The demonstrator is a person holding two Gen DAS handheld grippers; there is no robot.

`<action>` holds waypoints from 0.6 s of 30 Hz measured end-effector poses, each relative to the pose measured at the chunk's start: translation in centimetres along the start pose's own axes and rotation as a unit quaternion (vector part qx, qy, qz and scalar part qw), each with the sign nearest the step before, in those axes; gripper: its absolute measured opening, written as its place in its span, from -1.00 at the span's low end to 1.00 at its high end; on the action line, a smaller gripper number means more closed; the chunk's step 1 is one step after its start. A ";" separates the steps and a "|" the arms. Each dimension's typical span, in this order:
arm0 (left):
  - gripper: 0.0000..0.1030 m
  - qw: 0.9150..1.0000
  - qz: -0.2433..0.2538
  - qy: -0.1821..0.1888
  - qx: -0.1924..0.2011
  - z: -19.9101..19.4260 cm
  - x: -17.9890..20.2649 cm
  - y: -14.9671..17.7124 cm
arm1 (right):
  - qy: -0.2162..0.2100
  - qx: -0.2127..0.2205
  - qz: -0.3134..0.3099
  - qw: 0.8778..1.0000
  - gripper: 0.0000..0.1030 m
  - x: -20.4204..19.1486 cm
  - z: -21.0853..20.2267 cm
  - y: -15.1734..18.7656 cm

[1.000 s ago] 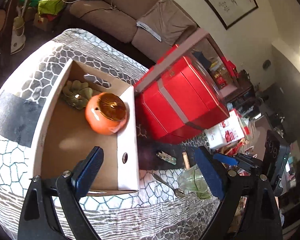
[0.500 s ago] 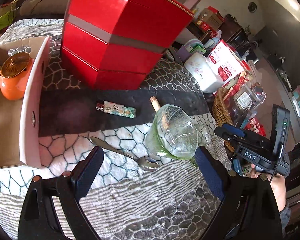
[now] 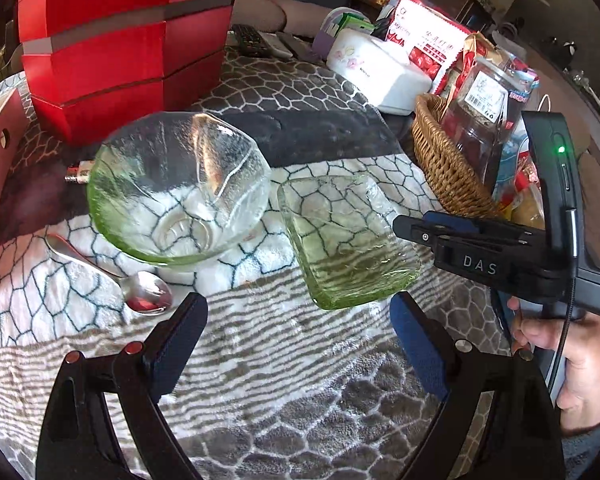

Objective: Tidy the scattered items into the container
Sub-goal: 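Move the right tool back to the square green glass dish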

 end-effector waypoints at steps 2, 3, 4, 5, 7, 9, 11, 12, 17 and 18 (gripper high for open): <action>0.81 1.000 -0.010 -0.015 0.003 0.9 0.3 0.0 | -0.008 -0.003 0.000 1.000 -0.21 0.0 0.5 0.0; 0.81 1.000 -0.016 -0.017 0.004 1.2 0.3 -0.1 | -0.007 -0.005 -0.003 1.000 -0.23 -0.1 0.7 0.1; 0.80 1.000 -0.022 -0.017 0.005 1.4 0.4 -0.2 | -0.009 -0.005 -0.003 1.000 -0.26 0.0 0.8 0.1; 0.80 0.999 -0.025 -0.020 0.005 1.7 0.6 -0.4 | -0.013 -0.006 0.000 1.000 -0.27 0.1 1.0 0.2; 0.76 0.999 -0.025 -0.029 0.006 2.2 1.0 -0.6 | -0.022 -0.008 0.011 1.000 -0.27 0.5 1.3 0.3; 0.69 0.999 -0.027 -0.035 0.004 2.7 1.4 -0.7 | -0.032 -0.011 0.018 0.999 -0.29 0.8 1.7 0.4; 0.57 0.999 -0.033 -0.040 -0.001 3.5 1.5 -0.8 | -0.043 -0.009 0.026 0.999 -0.33 1.1 1.8 0.5; 0.50 0.998 -0.037 -0.042 -0.004 3.9 1.4 -0.7 | -0.050 -0.008 0.031 0.998 -0.36 1.2 1.8 0.4; 0.37 0.998 -0.040 -0.053 0.003 4.7 1.4 -0.9 | -0.088 -0.002 0.046 0.995 -0.52 1.3 2.0 0.3; 0.37 0.998 -0.042 -0.050 0.004 4.7 1.5 -1.0 | -0.096 -0.002 0.050 0.994 -0.52 1.3 2.1 0.3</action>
Point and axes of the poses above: each gripper's, at about its wrist camera, not at the fingertips, and z roughly the way its jaws point, x to its right, y to its underside, the point moved 4 cm from there along z, roughly the way its jaws point, and after that the axes turned 6 degrees about -z, right-handed, at the moved point
